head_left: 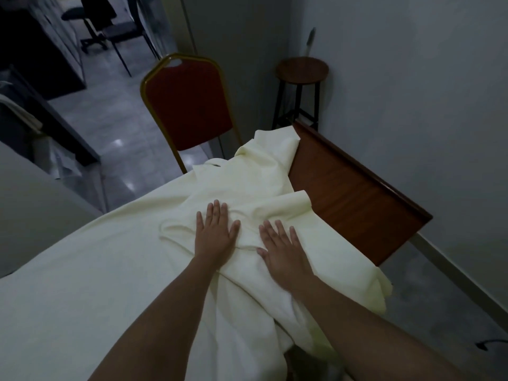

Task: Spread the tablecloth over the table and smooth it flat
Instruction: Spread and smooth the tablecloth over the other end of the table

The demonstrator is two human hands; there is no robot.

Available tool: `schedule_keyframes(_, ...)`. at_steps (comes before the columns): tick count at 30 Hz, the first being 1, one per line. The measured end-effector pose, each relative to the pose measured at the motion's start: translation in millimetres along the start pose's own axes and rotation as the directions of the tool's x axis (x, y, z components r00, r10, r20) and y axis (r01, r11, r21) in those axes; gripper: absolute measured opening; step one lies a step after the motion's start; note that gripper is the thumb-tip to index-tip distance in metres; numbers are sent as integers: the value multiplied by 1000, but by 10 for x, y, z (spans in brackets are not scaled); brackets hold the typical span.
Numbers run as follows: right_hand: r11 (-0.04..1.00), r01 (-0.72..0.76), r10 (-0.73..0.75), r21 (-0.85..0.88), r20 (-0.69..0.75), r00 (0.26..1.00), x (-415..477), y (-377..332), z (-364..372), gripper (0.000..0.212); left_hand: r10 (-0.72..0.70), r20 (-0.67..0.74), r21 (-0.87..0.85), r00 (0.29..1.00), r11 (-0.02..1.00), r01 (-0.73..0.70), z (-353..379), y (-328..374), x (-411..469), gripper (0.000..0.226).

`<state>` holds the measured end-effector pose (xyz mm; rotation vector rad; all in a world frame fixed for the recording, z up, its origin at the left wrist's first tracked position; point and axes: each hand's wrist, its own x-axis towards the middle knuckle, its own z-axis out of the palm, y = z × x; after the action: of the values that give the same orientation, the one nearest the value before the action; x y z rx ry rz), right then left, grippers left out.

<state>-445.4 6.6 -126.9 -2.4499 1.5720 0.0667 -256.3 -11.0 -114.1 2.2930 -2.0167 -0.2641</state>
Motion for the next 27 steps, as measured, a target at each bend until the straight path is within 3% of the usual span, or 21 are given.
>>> schedule_keyframes(5, 996, -6, 10, -86, 41, 999, 101, 540, -121, 76, 92, 18, 23, 996, 995, -92, -49, 116, 144, 81)
schedule_keyframes(12, 949, -248, 251, -194, -8, 968, -166, 1464, -270, 84, 259, 13, 35, 966, 965, -260, -33, 606, 290, 79)
schedule_keyframes(17, 885, -437, 433, -162, -64, 899, -383, 1912, -354, 77, 349, -54, -16, 935, 936, -351, -4, 1086, 301, 74)
schedule_keyframes(20, 794, -587, 582, -159, -76, 809, -530, 2145, -430, 58, 286, -44, -22, 957, 958, -287, 6, 1180, 324, 74)
schedule_keyframes(23, 743, -662, 660, -99, -57, 749, -496, 2199, -557, 57, 245, 21, -59, 969, 968, -244, 95, 1152, 295, 80)
schedule_keyframes(27, 822, -552, 569, 139, -154, 808, -232, 1617, -663, 62, 265, 74, -78, 961, 963, -260, 193, 1204, 277, 84)
